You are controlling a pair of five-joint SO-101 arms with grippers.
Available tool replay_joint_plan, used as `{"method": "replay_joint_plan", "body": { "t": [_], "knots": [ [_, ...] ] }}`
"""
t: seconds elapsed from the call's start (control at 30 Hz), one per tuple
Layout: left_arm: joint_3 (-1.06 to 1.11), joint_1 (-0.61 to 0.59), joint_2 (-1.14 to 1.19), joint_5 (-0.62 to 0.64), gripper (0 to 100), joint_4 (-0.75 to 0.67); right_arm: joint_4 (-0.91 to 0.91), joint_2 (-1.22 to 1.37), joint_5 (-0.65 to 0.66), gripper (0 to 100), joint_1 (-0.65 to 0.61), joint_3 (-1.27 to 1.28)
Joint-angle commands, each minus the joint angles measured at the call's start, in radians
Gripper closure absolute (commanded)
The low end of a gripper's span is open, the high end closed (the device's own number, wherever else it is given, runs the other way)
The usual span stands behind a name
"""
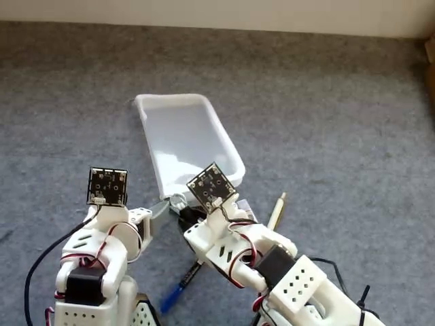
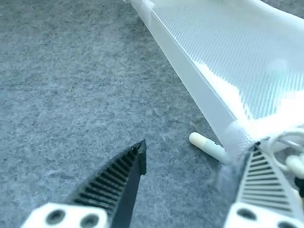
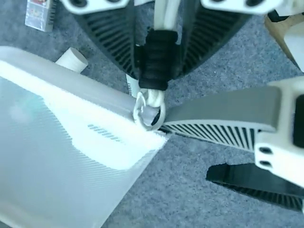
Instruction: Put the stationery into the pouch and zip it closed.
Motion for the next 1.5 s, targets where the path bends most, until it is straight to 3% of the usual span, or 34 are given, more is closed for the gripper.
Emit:
{"method": "replay_joint_plan", "body": {
  "t": [0.0,0.13,0.43,0.7,0.93,1.1,1.33,1.47],
  "knots": [
    [-0.033,-0.019,-0.016,0.014,69,-0.023,-0.028,-0.035,0.014,99.2,0.012,-0.015],
    [-0.033,-0.019,-0.016,0.074,69,-0.025,-0.027,-0.035,0.014,99.2,0.012,-0.015],
    [0.054,-0.021,-0.016,0.074,69,-0.135,-0.024,-0.036,0.011,99.2,0.012,-0.015],
    [0.054,-0.027,-0.016,0.074,70,-0.130,-0.024,-0.039,0.014,99.2,0.015,-0.015],
    [0.048,-0.062,-0.016,0.072,83,-0.137,-0.024,-0.039,0.014,99.2,0.016,-0.015],
    [0.048,-0.062,-0.016,0.072,84,-0.137,-0.024,-0.039,0.014,99.2,0.022,-0.015],
    [0.048,-0.062,-0.016,0.072,85,-0.137,-0.021,-0.039,0.009,99.2,0.127,-0.024],
    [0.048,-0.062,-0.016,0.054,94,-0.137,0.058,-0.039,0.011,99.2,0.162,-0.025]
  ]
}}
